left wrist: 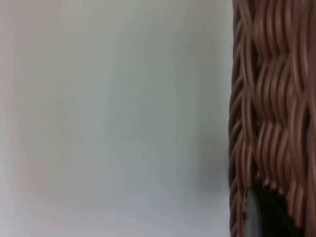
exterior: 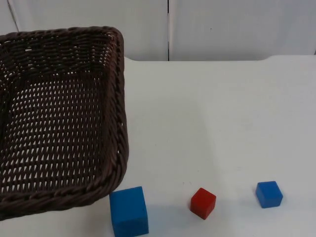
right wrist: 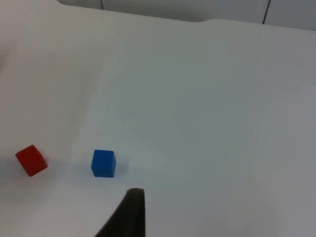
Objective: Pick up the basket with the left hand and place the largest block into the basket with the right hand.
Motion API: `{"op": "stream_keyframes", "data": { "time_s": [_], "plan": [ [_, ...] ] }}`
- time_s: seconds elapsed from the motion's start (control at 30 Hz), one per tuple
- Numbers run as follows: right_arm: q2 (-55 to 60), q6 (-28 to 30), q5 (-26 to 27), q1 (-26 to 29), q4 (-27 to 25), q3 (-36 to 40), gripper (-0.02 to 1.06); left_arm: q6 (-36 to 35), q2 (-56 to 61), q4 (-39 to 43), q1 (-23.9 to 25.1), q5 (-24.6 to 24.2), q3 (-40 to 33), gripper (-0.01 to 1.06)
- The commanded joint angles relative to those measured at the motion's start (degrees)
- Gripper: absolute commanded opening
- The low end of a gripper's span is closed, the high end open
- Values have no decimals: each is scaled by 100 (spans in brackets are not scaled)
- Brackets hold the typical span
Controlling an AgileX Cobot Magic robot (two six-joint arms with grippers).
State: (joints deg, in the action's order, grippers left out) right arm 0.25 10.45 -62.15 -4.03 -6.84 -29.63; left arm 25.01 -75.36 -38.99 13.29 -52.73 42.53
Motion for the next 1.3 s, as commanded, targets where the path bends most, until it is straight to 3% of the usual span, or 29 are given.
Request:
{"op": "stream_keyframes", "data": {
  "time_s": [0.0, 0.27, 0.47, 0.8, 1.27],
  "plan": [
    [-13, 156, -16, 32, -165, 6, 105, 20, 87, -258, 14, -52, -1, 0],
    [957, 672, 52, 32, -611, -97, 105, 20, 87, -258, 14, -52, -1, 0],
    [2138, 1255, 532, 32, -1037, -328, 105, -5, 165, -233, 14, -61, -1, 0],
    [3780, 1516, 1174, 32, -1222, -806, 105, -5, 165, -248, 14, -93, -1, 0],
    [5748, 2678, 1794, -123, -2248, -1271, 105, -5, 165, -238, 14, -93, -1, 0]
  ]
}}
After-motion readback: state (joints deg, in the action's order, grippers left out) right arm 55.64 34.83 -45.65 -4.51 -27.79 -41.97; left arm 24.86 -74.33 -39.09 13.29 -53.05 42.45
